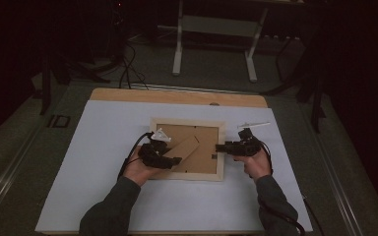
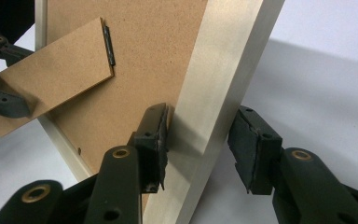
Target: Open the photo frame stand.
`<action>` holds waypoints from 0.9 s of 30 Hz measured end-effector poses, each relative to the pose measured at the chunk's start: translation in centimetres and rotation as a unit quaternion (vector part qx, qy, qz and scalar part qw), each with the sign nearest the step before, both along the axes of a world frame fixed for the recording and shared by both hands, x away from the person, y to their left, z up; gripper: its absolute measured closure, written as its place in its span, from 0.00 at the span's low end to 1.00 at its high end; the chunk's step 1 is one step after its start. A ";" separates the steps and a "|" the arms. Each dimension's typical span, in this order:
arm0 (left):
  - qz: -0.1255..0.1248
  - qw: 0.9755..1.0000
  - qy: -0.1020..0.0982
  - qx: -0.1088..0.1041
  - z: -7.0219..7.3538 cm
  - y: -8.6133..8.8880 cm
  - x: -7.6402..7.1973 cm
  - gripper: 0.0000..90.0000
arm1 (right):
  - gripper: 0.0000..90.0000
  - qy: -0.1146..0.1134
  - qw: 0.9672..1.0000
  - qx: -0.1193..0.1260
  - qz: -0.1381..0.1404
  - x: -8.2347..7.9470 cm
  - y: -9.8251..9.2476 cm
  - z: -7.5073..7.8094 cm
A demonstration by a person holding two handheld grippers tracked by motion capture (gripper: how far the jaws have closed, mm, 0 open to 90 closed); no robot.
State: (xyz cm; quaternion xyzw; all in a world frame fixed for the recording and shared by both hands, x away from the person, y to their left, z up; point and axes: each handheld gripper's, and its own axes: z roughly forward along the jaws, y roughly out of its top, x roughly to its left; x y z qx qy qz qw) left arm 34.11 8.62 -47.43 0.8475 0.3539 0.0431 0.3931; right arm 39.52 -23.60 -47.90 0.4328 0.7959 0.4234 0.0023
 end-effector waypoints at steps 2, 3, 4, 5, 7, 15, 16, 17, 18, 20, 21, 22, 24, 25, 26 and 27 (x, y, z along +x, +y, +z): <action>-0.003 1.000 0.013 0.003 -0.1 0.0 0.2 0.55 | 0.64 -0.001 1.000 0.001 -0.001 -0.1 0.0 0.0; -0.007 1.000 0.019 0.002 -0.2 -0.1 0.3 0.55 | 0.64 -0.002 1.000 0.001 -0.001 -0.1 0.0 0.0; -0.011 1.000 0.021 0.004 -0.2 -0.1 0.3 0.56 | 0.64 -0.003 1.000 0.001 -0.001 -0.1 0.0 0.0; -0.011 1.000 0.020 0.006 -0.2 -0.1 0.3 0.56 | 0.64 -0.004 1.000 0.001 0.000 -0.1 0.0 0.0; -0.012 1.000 0.018 0.008 -0.1 -0.2 0.3 0.57 | 0.64 -0.006 1.000 0.002 0.000 -0.2 -0.1 0.0; -0.012 1.000 0.004 0.012 0.2 -0.3 -0.1 0.61 | 0.64 -0.014 1.000 0.000 0.000 -0.4 -0.1 0.1; -0.012 1.000 0.007 0.004 0.3 -0.2 0.0 0.65 | 0.64 -0.018 1.000 -0.002 -0.001 -0.5 -0.1 0.3; -0.012 1.000 0.006 0.004 0.3 -0.2 0.0 0.65 | 0.64 -0.018 1.000 -0.002 -0.001 -0.5 -0.1 0.3; -0.012 1.000 0.004 0.009 0.4 -0.3 0.0 0.65 | 0.64 -0.019 1.000 -0.002 -0.002 -0.6 -0.2 0.4; -0.010 1.000 -0.001 0.011 0.4 -0.4 0.0 0.65 | 0.64 -0.022 1.000 -0.005 -0.003 -0.6 -0.2 0.5; -0.011 1.000 -0.002 0.013 0.5 -0.4 0.0 0.65 | 0.64 -0.023 1.000 -0.005 -0.004 -0.6 -0.2 0.6; -0.011 1.000 -0.005 0.015 0.5 -0.5 -0.1 0.65 | 0.65 -0.025 1.000 -0.005 -0.005 -0.6 -0.2 0.6; -0.011 1.000 -0.011 0.021 0.6 -0.7 -0.1 0.65 | 0.65 -0.028 1.000 -0.004 -0.008 -0.7 -0.3 0.7; -0.010 1.000 -0.013 0.023 0.7 -0.7 -0.1 0.65 | 0.65 -0.030 1.000 -0.004 -0.009 -0.7 -0.3 0.8; -0.008 0.999 -0.017 0.026 0.7 -0.8 -0.1 0.65 | 0.65 -0.032 0.999 -0.004 -0.011 -0.7 -0.3 0.9; -0.006 0.999 -0.021 0.028 0.8 -0.9 -0.1 0.65 | 0.66 -0.034 0.999 -0.002 -0.016 -0.8 -0.4 1.1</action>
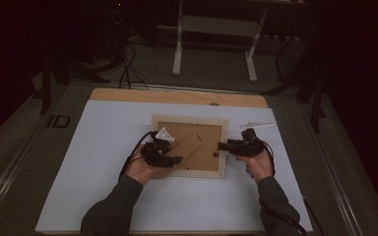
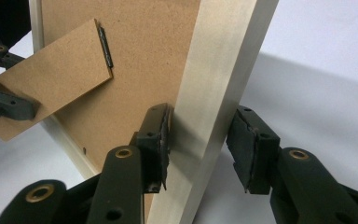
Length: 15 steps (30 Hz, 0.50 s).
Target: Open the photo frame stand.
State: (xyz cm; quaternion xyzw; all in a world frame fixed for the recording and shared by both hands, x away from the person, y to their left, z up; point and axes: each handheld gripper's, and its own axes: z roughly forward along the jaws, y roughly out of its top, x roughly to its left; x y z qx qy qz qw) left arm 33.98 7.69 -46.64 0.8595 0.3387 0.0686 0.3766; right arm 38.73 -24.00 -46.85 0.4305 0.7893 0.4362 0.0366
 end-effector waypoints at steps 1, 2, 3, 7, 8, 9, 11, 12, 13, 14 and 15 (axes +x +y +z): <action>0.001 1.000 -0.004 0.003 0.0 -0.1 0.0 0.65 | 0.66 0.000 1.000 0.000 0.000 0.0 0.0 0.0; 0.003 1.000 -0.008 0.006 0.1 -0.2 0.0 0.65 | 0.66 -0.002 1.000 0.002 -0.001 0.0 -0.1 0.1; 0.003 1.000 -0.012 0.011 0.1 -0.4 0.0 0.65 | 0.67 -0.005 1.000 0.001 -0.004 0.0 -0.1 0.3; 0.004 0.999 -0.025 0.027 0.3 -0.7 0.0 0.66 | 0.68 -0.016 1.000 0.000 -0.010 -0.1 -0.1 0.7; 0.006 0.999 -0.027 0.029 0.3 -0.8 0.0 0.67 | 0.68 -0.020 1.000 0.001 -0.011 -0.1 -0.2 0.8; 0.008 0.999 -0.030 0.032 0.3 -0.9 0.0 0.67 | 0.68 -0.021 1.000 0.002 -0.011 -0.1 -0.2 0.8; 0.010 0.999 -0.034 0.038 0.3 -1.0 0.1 0.67 | 0.69 -0.023 1.000 0.004 -0.014 -0.2 -0.2 1.0; 0.010 0.999 -0.037 0.039 0.3 -1.1 0.1 0.67 | 0.69 -0.023 1.000 0.005 -0.015 -0.2 -0.3 1.0; 0.012 0.998 -0.041 0.041 0.4 -1.2 0.1 0.67 | 0.69 -0.023 1.000 0.005 -0.017 -0.2 -0.3 1.0; 0.013 0.998 -0.045 0.044 0.4 -1.3 0.1 0.67 | 0.69 -0.026 0.999 0.004 -0.019 -0.2 -0.3 1.0; 0.015 0.998 -0.048 0.045 0.5 -1.4 0.1 0.67 | 0.69 -0.027 0.999 0.005 -0.022 -0.3 -0.4 1.1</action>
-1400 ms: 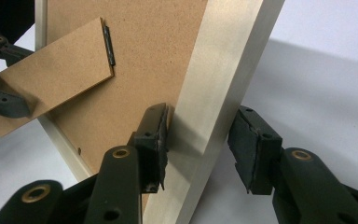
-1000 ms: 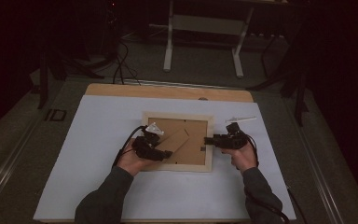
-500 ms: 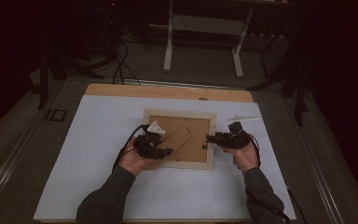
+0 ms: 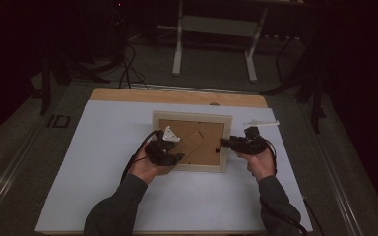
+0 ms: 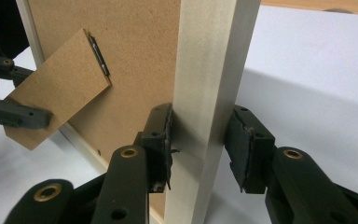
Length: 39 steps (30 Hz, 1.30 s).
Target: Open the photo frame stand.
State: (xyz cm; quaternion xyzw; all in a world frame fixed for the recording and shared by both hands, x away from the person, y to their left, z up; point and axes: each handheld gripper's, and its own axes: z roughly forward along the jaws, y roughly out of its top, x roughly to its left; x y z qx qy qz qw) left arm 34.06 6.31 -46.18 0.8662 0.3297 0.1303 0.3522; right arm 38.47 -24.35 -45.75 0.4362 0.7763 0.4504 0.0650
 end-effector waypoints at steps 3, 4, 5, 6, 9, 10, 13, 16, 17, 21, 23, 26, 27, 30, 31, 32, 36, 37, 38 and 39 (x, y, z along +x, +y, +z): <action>0.005 1.000 -0.007 0.006 0.1 -0.2 0.1 0.68 | 0.69 -0.006 1.000 0.001 -0.004 -0.1 -0.1 0.1; 0.007 1.000 -0.009 0.009 0.1 -0.3 0.2 0.68 | 0.69 -0.008 1.000 0.002 -0.006 -0.1 -0.1 0.2; 0.008 1.000 -0.009 0.011 0.1 -0.3 0.2 0.68 | 0.70 -0.011 1.000 0.000 -0.006 -0.2 -0.1 0.3; 0.010 1.000 -0.011 0.011 0.1 -0.3 0.2 0.68 | 0.69 -0.014 1.000 -0.003 -0.006 -0.2 -0.1 0.3; 0.013 1.000 -0.016 0.013 0.1 -0.4 0.3 0.69 | 0.70 -0.024 1.000 -0.009 -0.011 -0.4 0.0 0.5; 0.016 1.000 -0.019 0.015 0.1 -0.5 0.4 0.69 | 0.70 -0.029 0.999 -0.012 -0.012 -0.5 0.1 0.5; 0.022 0.999 -0.023 0.022 0.2 -0.7 0.6 0.69 | 0.70 -0.042 0.999 -0.024 -0.018 -0.7 0.3 0.7; 0.026 0.999 -0.025 0.027 0.1 -0.7 0.8 0.69 | 0.70 -0.051 0.998 -0.032 -0.021 -0.9 0.5 0.9; 0.028 0.999 -0.026 0.028 0.1 -0.8 0.9 0.69 | 0.69 -0.053 0.998 -0.035 -0.022 -0.9 0.6 1.0; 0.030 0.998 -0.037 0.040 0.1 -1.1 1.0 0.70 | 0.69 -0.061 0.997 -0.043 -0.027 -1.1 0.7 1.2; 0.031 0.998 -0.040 0.044 0.2 -1.3 1.1 0.70 | 0.69 -0.064 0.996 -0.046 -0.031 -1.2 0.7 1.3; 0.031 0.998 -0.041 0.046 0.2 -1.4 1.3 0.70 | 0.69 -0.067 0.996 -0.047 -0.035 -1.3 0.7 1.3; 0.032 0.998 -0.042 0.046 0.2 -1.4 1.3 0.70 | 0.69 -0.069 0.996 -0.047 -0.036 -1.4 0.7 1.3; 0.031 0.997 -0.043 0.049 0.2 -1.5 1.4 0.70 | 0.69 -0.071 0.996 -0.046 -0.040 -1.6 0.7 1.2; 0.031 0.997 -0.044 0.050 0.2 -1.5 1.4 0.69 | 0.69 -0.072 0.995 -0.046 -0.041 -1.6 0.7 1.2; 0.031 0.997 -0.046 0.051 0.2 -1.5 1.5 0.69 | 0.69 -0.073 0.995 -0.046 -0.041 -1.6 0.7 1.2; 0.030 0.997 -0.050 0.052 0.1 -1.5 1.6 0.69 | 0.70 -0.078 0.995 -0.050 -0.040 -1.9 0.7 1.2; 0.030 0.997 -0.050 0.052 0.1 -1.5 1.6 0.69 | 0.70 -0.079 0.995 -0.052 -0.042 -1.9 0.7 1.2; 0.031 0.997 -0.052 0.054 0.2 -1.6 1.6 0.69 | 0.70 -0.080 0.994 -0.054 -0.043 -2.0 0.7 1.2; 0.031 0.997 -0.053 0.055 0.2 -1.6 1.7 0.69 | 0.70 -0.083 0.994 -0.056 -0.044 -2.1 0.8 1.2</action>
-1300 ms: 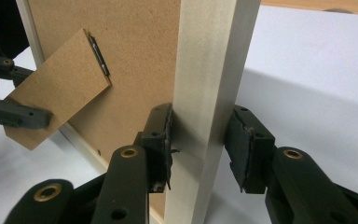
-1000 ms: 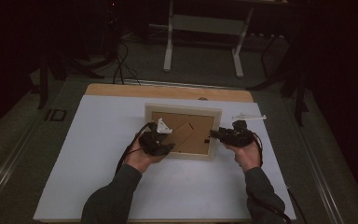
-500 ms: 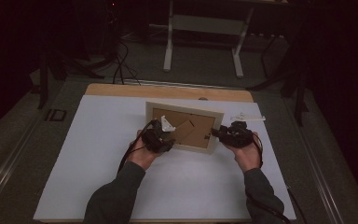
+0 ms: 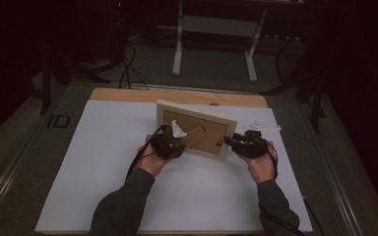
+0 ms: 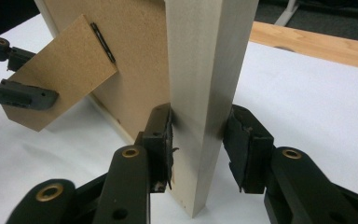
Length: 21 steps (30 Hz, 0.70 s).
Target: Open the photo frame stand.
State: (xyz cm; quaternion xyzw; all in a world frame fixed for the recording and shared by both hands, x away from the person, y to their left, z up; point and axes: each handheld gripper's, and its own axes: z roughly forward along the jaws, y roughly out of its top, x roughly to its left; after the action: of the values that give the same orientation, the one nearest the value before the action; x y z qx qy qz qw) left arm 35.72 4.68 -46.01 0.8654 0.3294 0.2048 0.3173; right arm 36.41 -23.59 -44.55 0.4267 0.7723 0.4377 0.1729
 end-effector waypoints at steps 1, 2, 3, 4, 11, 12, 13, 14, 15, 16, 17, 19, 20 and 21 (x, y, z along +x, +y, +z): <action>0.000 1.000 -0.001 0.001 0.0 0.0 0.0 0.69 | 0.70 -0.002 1.000 -0.002 -0.001 0.0 0.0 0.0; 0.001 1.000 -0.002 0.000 0.0 -0.1 0.1 0.69 | 0.70 -0.004 1.000 -0.003 -0.002 -0.1 0.1 0.0; 0.002 1.000 -0.003 0.001 0.0 -0.1 0.1 0.69 | 0.70 -0.005 1.000 -0.004 -0.003 -0.2 0.1 0.0; 0.001 1.000 -0.004 0.001 0.0 -0.1 0.2 0.69 | 0.70 -0.006 1.000 -0.005 -0.003 -0.2 0.1 0.0; 0.004 1.000 -0.009 0.004 -0.1 -0.2 0.4 0.68 | 0.70 -0.013 1.000 -0.012 -0.008 -0.5 0.3 -0.1; 0.003 1.000 -0.010 0.003 0.0 -0.2 0.5 0.68 | 0.70 -0.015 1.000 -0.014 -0.009 -0.5 0.3 -0.1; 0.004 1.000 -0.010 0.002 0.0 -0.2 0.6 0.67 | 0.70 -0.016 1.000 -0.014 -0.010 -0.6 0.3 -0.1; 0.004 1.000 -0.010 0.003 0.0 -0.3 0.6 0.67 | 0.70 -0.018 1.000 -0.015 -0.011 -0.6 0.3 -0.1; 0.004 1.000 -0.010 0.003 0.0 -0.3 0.8 0.67 | 0.70 -0.018 1.000 -0.016 -0.013 -0.6 0.3 -0.1; 0.004 1.000 -0.010 0.004 0.0 -0.4 0.8 0.67 | 0.70 -0.020 1.000 -0.017 -0.014 -0.6 0.3 -0.1; 0.005 1.000 -0.010 0.004 0.0 -0.4 0.9 0.67 | 0.70 -0.021 0.999 -0.020 -0.015 -0.7 0.3 -0.1; 0.006 1.000 -0.010 0.003 -0.1 -0.5 1.1 0.67 | 0.70 -0.025 0.999 -0.025 -0.017 -0.7 0.4 -0.1; 0.005 1.000 -0.010 0.003 -0.1 -0.5 1.2 0.67 | 0.70 -0.026 0.999 -0.027 -0.018 -0.7 0.4 -0.1; 0.005 1.000 -0.009 0.003 -0.1 -0.5 1.2 0.67 | 0.70 -0.026 0.999 -0.028 -0.018 -0.8 0.5 -0.1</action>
State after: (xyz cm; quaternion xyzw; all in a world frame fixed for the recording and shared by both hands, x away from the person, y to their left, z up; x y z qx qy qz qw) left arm 36.94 4.18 -46.08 0.8629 0.3302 0.2153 0.3163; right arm 35.65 -23.14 -44.61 0.4243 0.7718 0.4232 0.2126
